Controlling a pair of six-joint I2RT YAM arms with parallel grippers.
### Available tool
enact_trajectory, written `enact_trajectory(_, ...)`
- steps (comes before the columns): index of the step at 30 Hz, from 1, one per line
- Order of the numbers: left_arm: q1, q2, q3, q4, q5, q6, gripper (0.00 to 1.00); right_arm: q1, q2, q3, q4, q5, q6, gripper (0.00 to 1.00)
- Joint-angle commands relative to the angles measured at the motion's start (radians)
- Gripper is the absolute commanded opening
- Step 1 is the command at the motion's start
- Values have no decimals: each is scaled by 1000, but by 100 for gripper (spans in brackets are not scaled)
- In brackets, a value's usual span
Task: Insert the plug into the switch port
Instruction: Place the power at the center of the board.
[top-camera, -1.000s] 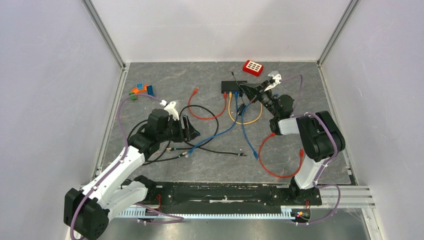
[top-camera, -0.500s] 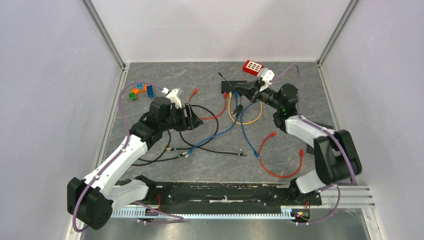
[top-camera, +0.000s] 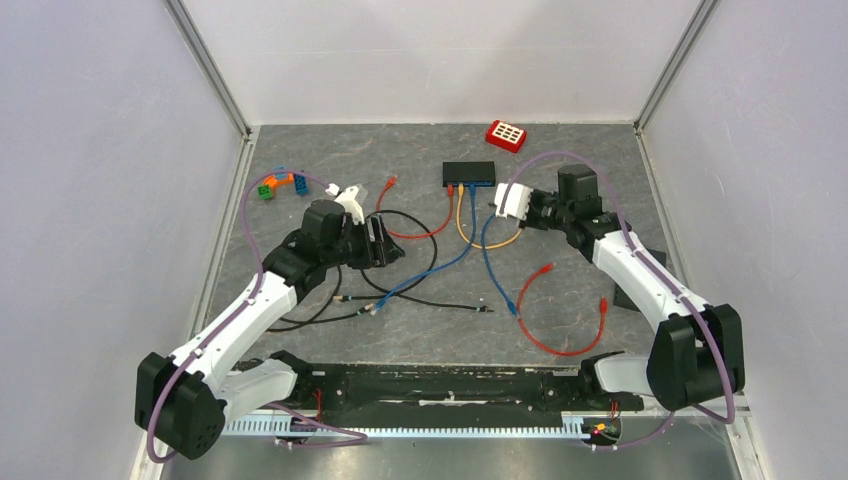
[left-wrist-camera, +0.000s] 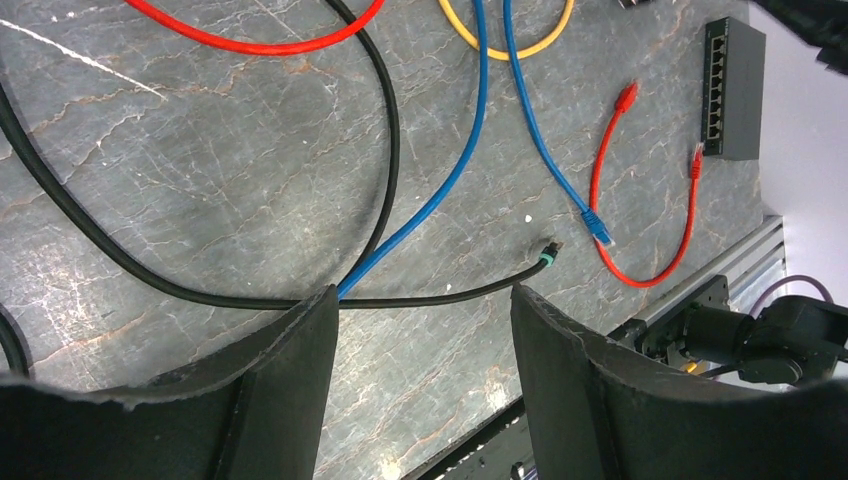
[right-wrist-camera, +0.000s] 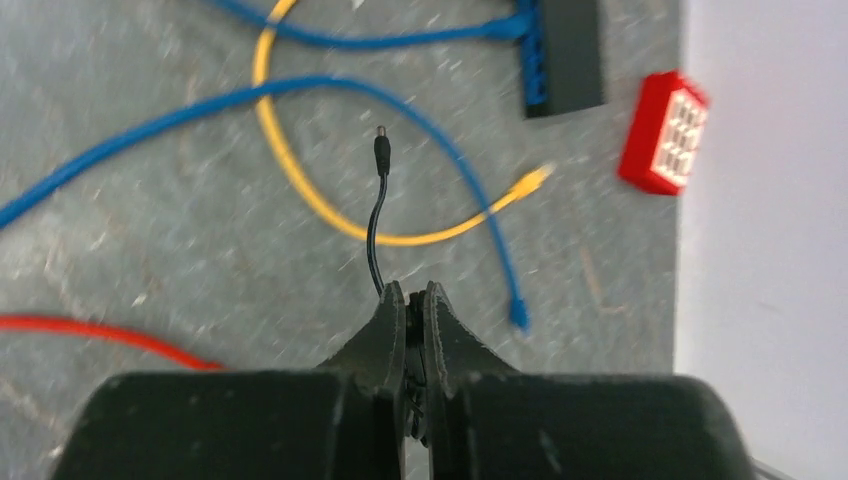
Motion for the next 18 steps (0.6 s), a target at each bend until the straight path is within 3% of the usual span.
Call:
enact_trajectory(1,-2,-23,-7,38,5,6,69,-5,58,-57,-158,71,-179,0)
enact_trajectory(3,-2,-19,-5,32,-2,3,69,-6,88,-76,-162,47,-159,0)
enact_trajectory(11,-1,-19,-6,21,-15,9,69,-5,143,-16,-121,-48,66,37)
enact_trajectory(18,-1,-30,-11,21,-28,13,69,0,241,52,-24,-30,334,43)
